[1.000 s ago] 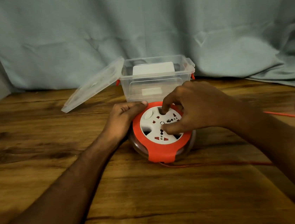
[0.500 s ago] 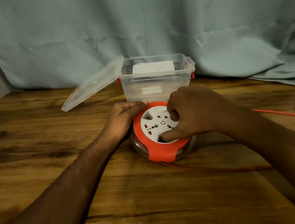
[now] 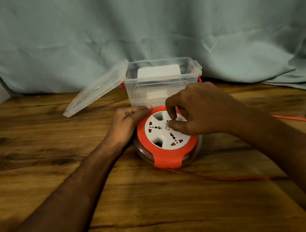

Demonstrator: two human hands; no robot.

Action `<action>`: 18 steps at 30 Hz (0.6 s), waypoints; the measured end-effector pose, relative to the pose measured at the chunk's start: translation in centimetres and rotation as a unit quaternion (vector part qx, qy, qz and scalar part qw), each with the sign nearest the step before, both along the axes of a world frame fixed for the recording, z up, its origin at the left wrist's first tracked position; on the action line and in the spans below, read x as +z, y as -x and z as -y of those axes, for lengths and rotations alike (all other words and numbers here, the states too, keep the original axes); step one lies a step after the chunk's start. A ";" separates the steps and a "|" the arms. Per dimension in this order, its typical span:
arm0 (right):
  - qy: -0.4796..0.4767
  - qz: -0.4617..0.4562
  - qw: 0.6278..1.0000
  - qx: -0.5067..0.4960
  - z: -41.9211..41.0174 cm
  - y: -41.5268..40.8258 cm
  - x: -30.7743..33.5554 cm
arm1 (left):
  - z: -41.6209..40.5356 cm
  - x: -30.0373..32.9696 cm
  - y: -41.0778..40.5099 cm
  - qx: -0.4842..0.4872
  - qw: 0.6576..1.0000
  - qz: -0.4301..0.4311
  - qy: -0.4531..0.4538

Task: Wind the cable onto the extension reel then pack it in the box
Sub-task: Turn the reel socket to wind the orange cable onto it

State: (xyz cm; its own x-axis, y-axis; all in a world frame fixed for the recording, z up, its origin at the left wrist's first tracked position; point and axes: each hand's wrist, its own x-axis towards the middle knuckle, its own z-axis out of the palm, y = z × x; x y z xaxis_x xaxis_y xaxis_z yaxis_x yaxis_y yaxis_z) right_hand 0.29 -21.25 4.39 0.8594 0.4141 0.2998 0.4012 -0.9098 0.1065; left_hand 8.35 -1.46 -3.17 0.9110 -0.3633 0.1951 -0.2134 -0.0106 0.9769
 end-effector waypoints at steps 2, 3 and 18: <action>0.008 -0.018 1.000 0.024 0.2 0.1 0.4 | 0.0 0.0 0.0 0.001 1.000 0.001 -0.001; 0.007 -0.045 0.999 0.028 0.3 0.2 0.4 | 0.0 0.0 0.0 0.001 1.000 0.002 -0.003; 0.062 -0.077 0.995 0.016 0.7 0.6 0.9 | 0.3 0.1 0.4 -0.028 1.000 0.003 -0.001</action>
State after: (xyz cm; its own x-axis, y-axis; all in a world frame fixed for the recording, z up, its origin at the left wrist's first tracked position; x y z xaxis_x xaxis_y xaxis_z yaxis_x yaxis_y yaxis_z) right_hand -0.35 -21.91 5.27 0.8768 0.4681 0.1097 0.4505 -0.8796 0.1526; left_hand 7.97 -1.72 -3.02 0.8880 -0.4140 0.2003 -0.2201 0.0000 0.9755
